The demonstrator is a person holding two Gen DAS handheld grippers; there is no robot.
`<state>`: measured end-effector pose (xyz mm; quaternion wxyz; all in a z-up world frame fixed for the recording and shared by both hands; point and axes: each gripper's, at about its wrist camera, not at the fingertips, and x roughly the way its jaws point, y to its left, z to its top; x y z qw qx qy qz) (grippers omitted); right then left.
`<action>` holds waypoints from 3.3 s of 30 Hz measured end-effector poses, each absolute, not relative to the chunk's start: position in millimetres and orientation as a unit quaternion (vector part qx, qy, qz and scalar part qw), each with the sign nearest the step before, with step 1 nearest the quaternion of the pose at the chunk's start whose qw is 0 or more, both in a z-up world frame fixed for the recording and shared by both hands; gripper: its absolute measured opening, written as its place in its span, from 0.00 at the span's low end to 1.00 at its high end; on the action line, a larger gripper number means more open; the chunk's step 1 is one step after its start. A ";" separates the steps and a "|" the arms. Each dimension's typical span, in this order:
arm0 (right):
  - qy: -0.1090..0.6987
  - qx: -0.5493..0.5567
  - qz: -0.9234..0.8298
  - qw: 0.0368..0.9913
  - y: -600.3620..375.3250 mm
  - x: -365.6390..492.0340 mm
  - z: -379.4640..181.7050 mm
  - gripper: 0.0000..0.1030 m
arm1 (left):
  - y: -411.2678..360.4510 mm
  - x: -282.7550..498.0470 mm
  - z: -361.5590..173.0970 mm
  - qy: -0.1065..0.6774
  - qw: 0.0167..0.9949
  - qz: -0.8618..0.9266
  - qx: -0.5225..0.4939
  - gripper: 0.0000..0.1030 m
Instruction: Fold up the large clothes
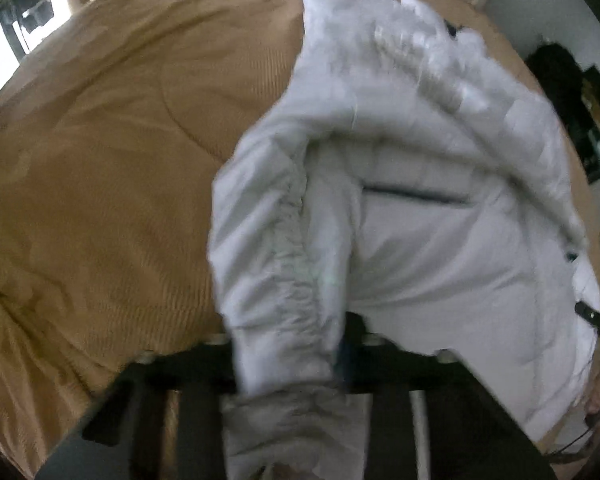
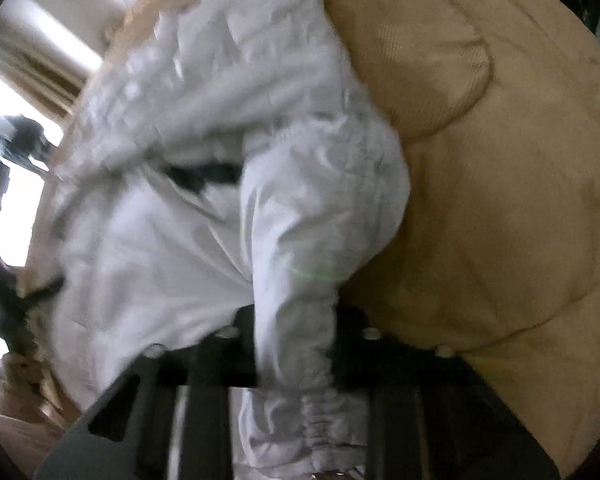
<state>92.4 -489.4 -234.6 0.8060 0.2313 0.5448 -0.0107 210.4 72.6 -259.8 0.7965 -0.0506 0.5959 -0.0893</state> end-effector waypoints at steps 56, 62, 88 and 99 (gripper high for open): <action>0.357 0.329 0.074 0.871 -542.8 198.4 -67.6 0.14 | 74.8 360.4 -95.9 0.457 0.850 -0.192 -0.180 0.17; 0.360 0.346 0.022 0.866 -561.0 324.3 -68.5 0.14 | 9.2 495.5 -113.8 0.467 0.868 -0.139 -0.099 0.20; 0.271 0.163 -0.039 0.948 -418.6 288.7 -85.2 0.92 | -27.7 569.9 -283.0 0.515 0.851 -0.030 -0.095 0.22; 0.371 0.029 -0.040 0.927 -342.4 319.3 -210.3 0.96 | 27.9 570.0 -243.8 0.511 0.821 -0.087 -0.241 0.52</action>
